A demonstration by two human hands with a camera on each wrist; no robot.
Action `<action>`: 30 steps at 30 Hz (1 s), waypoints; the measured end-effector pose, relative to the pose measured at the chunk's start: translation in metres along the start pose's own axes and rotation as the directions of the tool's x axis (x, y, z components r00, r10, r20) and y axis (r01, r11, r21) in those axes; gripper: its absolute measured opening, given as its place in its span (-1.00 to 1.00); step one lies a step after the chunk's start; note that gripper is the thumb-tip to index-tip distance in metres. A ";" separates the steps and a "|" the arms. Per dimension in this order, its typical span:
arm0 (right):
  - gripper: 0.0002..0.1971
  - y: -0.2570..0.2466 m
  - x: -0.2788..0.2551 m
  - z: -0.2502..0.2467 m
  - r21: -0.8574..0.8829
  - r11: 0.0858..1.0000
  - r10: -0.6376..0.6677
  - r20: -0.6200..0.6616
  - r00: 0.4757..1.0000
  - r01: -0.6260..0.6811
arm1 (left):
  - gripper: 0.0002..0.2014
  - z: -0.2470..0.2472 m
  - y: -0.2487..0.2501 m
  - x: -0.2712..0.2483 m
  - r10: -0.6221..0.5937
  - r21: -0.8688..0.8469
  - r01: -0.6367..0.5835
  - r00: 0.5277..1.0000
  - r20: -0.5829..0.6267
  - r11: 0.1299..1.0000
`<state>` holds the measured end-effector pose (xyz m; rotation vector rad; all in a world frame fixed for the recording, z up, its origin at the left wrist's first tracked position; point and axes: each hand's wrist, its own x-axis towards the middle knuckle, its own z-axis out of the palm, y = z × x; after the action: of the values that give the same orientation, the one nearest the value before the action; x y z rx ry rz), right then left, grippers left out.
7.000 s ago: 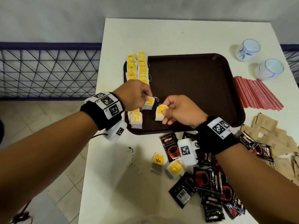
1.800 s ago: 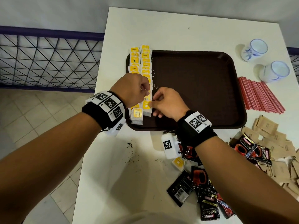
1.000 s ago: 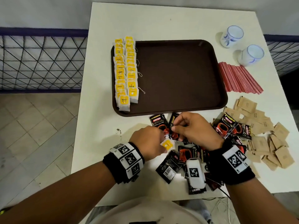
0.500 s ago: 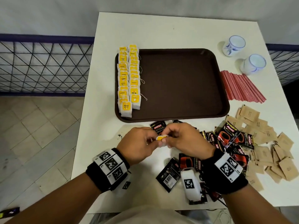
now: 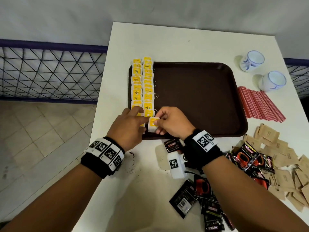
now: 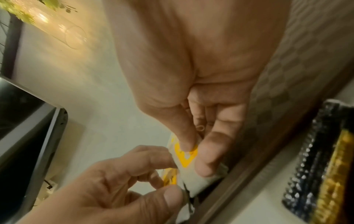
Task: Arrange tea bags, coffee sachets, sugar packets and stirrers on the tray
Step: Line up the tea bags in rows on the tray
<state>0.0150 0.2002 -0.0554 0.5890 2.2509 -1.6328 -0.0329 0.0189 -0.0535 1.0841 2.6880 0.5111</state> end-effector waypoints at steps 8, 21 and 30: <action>-0.92 -0.001 0.011 0.010 0.020 0.999 0.046 0.007 0.999 -0.046 | -0.64 -0.001 -0.010 -0.001 -0.077 -0.128 0.075 0.997 -0.018 0.989; -0.90 -0.008 0.010 0.012 -0.106 0.992 0.060 -0.032 0.998 -0.064 | -0.53 -0.002 -0.011 -0.004 -0.090 -0.237 0.094 0.996 0.027 0.967; -0.89 -0.006 0.001 0.003 -0.099 0.995 0.010 -0.026 1.000 -0.013 | -0.56 -0.001 -0.012 -0.006 -0.106 -0.227 0.108 0.994 0.018 0.968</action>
<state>0.0107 0.1957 -0.0518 0.5995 2.3262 -1.5067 -0.0363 0.0065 -0.0566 0.8712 2.5856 0.7721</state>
